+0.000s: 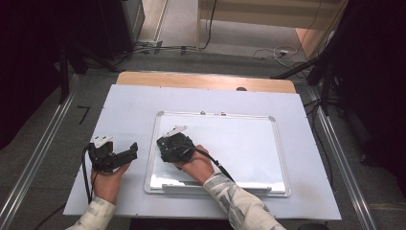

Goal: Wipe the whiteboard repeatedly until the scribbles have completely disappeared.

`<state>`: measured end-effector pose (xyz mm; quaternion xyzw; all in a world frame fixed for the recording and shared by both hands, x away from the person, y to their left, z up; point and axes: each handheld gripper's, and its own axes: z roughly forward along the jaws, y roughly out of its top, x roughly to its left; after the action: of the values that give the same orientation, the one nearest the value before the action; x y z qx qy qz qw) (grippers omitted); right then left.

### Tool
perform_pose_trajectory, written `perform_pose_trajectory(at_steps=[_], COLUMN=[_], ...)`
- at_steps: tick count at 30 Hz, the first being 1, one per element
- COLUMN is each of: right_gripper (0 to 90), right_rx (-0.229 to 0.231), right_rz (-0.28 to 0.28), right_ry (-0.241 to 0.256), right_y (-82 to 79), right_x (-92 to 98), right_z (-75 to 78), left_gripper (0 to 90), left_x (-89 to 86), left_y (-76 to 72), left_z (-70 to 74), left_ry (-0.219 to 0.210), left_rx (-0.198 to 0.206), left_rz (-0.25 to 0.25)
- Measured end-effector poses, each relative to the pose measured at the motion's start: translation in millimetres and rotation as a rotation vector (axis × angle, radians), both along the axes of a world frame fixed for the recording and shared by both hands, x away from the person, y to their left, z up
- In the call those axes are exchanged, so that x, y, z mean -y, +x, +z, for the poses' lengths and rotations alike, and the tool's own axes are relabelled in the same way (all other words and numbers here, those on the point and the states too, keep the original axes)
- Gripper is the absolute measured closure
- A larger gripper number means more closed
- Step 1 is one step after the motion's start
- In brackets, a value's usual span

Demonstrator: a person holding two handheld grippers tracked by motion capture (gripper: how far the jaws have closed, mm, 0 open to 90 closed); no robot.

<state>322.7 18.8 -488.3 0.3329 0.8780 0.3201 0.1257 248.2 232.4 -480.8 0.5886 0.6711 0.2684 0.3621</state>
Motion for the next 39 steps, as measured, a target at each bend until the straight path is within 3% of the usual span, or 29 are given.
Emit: perform_pose_trajectory(at_steps=[14,31,39], right_gripper=[37.6,37.7,37.8], right_rx=[0.009,0.014,0.012], right_rz=[0.017,-0.117,-0.071], right_ry=[0.000,-0.016,-0.025], right_y=[-2.6,12.4,0.3], right_x=[-1.8,13.6,9.5], right_z=[-0.7,0.8,0.9], left_gripper=[5.8,5.8,5.8], left_x=[-0.7,-5.1,-2.1], left_y=[-1.3,-3.7,-0.5], left_z=[0.0,-0.5,-0.8], left_ry=[-0.001,-0.007,-0.006], left_rx=[-0.001,-0.001,-0.005], left_rz=[0.004,0.017,0.011])
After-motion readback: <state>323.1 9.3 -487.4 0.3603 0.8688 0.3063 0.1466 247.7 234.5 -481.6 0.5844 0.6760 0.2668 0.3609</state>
